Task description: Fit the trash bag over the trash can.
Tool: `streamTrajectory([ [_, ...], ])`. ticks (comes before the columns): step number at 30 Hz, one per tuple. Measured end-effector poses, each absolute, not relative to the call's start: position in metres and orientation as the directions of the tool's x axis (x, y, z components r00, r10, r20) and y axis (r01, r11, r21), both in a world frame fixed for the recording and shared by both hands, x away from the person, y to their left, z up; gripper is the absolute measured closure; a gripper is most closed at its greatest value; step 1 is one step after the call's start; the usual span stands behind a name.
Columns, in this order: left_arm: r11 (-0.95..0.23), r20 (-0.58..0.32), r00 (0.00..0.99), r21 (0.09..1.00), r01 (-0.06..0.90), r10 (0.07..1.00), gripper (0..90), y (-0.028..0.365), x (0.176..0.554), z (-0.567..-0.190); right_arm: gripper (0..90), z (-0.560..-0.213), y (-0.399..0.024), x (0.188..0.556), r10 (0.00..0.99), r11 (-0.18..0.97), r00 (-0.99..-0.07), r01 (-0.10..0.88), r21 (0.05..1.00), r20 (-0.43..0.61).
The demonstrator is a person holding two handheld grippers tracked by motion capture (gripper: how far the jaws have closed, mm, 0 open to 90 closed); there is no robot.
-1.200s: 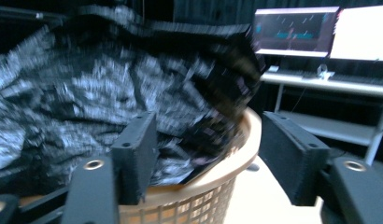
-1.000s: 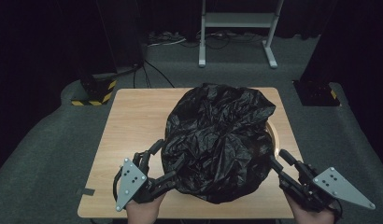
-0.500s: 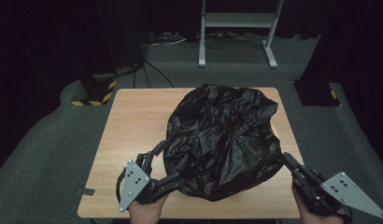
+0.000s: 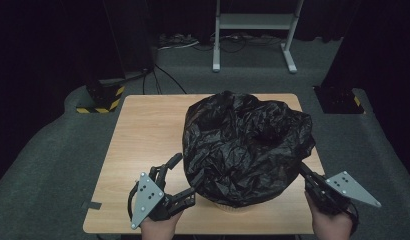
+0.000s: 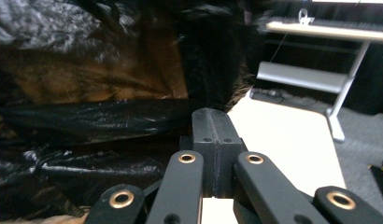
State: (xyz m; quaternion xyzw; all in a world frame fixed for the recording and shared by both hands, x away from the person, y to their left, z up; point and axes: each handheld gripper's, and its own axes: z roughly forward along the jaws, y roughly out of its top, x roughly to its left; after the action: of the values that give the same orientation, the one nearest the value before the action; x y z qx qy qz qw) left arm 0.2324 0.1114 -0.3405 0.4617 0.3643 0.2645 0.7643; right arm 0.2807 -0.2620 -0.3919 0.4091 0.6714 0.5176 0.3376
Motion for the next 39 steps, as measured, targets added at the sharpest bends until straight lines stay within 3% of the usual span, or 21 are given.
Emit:
streamTrajectory([
  [9, 0.417, -0.308, 0.598, 0.907, -0.048, 0.740, 30.2, 0.108, 0.236, -0.346, 90.0, -0.432, -0.249, 0.321, 0.884, 0.154, -0.467, 0.335, 0.930, 0.022],
  [17, 0.411, -0.292, 0.628, 0.910, -0.048, 0.721, 28.2, 0.110, 0.226, -0.344, 88.1, -0.449, -0.253, 0.322, 0.888, 0.179, -0.460, 0.382, 0.906, 0.018],
  [18, 0.424, -0.299, 0.634, 0.904, -0.051, 0.713, 27.5, 0.113, 0.222, -0.340, 75.5, -0.445, -0.258, 0.317, 0.898, 0.156, -0.440, 0.364, 0.918, 0.022],
  [26, 0.450, -0.299, 0.612, 0.887, -0.105, 0.732, 28.9, 0.138, 0.219, -0.330, 53.5, -0.418, -0.275, 0.282, 0.929, 0.079, -0.370, 0.226, 0.971, 0.010],
  [36, 0.339, -0.261, 0.415, 0.932, -0.126, 0.872, 36.2, 0.157, 0.302, -0.356, 44.3, -0.413, -0.266, 0.279, 0.938, 0.084, -0.348, 0.213, 0.973, -0.005],
  [39, 0.318, -0.278, 0.349, 0.946, -0.061, 0.895, 36.0, 0.154, 0.343, -0.377, 39.4, -0.416, -0.263, 0.285, 0.946, 0.084, -0.323, 0.215, 0.973, -0.010],
])
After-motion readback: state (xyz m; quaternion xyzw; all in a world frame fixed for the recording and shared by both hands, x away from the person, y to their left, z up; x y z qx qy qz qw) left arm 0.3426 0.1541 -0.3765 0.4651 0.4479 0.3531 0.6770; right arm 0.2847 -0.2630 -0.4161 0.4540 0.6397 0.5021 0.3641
